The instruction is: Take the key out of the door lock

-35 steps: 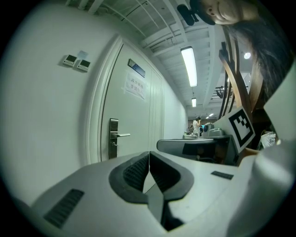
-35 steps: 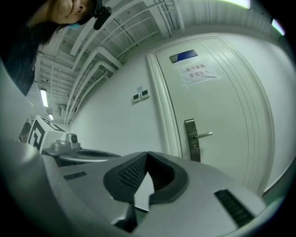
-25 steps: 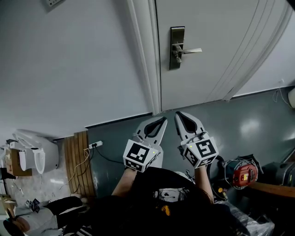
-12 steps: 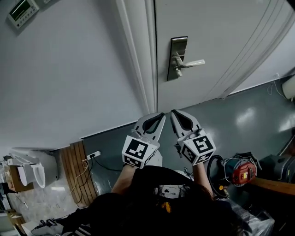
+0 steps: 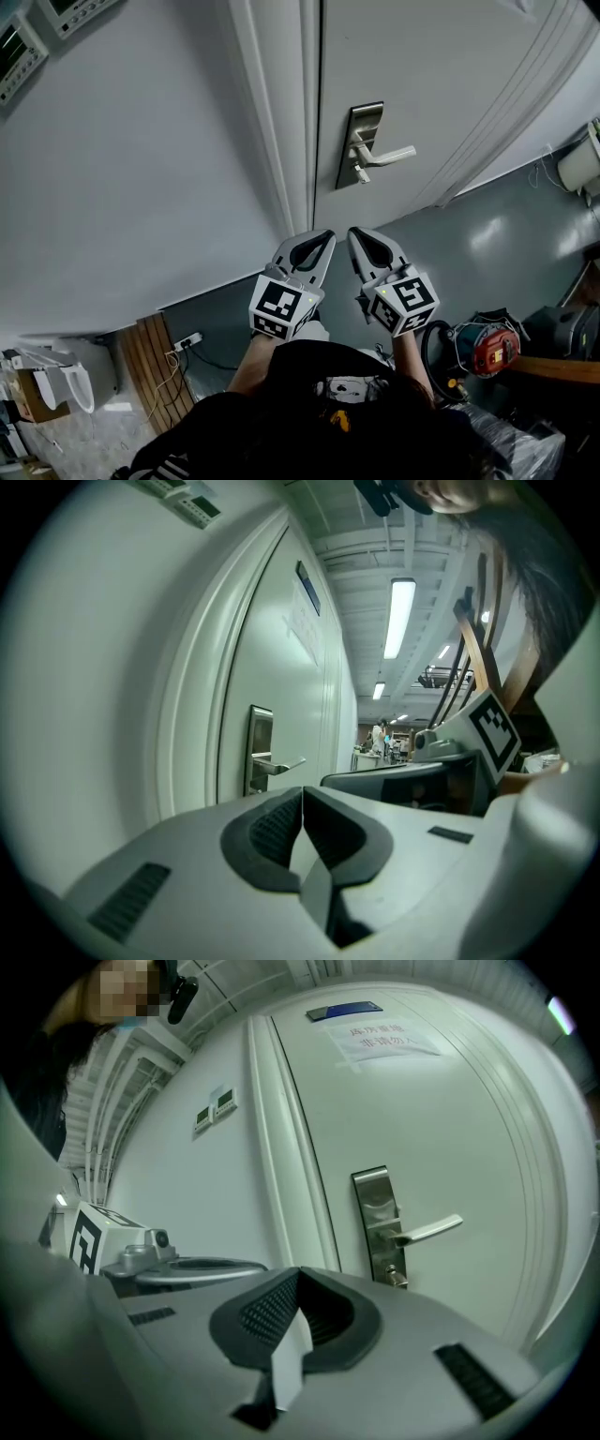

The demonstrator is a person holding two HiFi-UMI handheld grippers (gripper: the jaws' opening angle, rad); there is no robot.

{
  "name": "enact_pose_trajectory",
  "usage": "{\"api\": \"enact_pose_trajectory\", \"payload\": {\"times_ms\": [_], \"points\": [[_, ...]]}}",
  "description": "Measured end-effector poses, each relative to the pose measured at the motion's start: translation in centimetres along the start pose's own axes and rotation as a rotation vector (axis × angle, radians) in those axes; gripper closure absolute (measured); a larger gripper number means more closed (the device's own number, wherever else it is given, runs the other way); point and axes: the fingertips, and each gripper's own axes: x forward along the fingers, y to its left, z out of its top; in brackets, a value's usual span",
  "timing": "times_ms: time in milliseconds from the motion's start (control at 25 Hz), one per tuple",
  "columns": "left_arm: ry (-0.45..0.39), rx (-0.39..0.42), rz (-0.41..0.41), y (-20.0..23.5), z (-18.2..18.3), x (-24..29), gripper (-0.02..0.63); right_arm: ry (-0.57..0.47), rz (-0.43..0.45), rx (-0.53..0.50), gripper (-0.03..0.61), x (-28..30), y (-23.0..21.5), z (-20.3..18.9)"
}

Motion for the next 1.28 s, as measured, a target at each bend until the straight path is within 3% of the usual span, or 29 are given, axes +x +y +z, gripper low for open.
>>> {"api": "enact_pose_trajectory", "payload": {"times_ms": [480,880,1280], "points": [[0.017,0.013,-0.082,2.2,-0.5,1.5,0.604,0.013,-0.089,0.019,0.574,2.4,-1.3,-0.4],[0.041,0.017,-0.113,1.1,-0.9,2.4,0.604,0.051,-0.128,0.037,0.574,2.1,-3.2,-1.5],[0.049,-0.027,-0.028,1.7,-1.5,4.8,0.604,0.107,-0.097,0.075,0.572,3.7,-7.7,-3.1]]}}
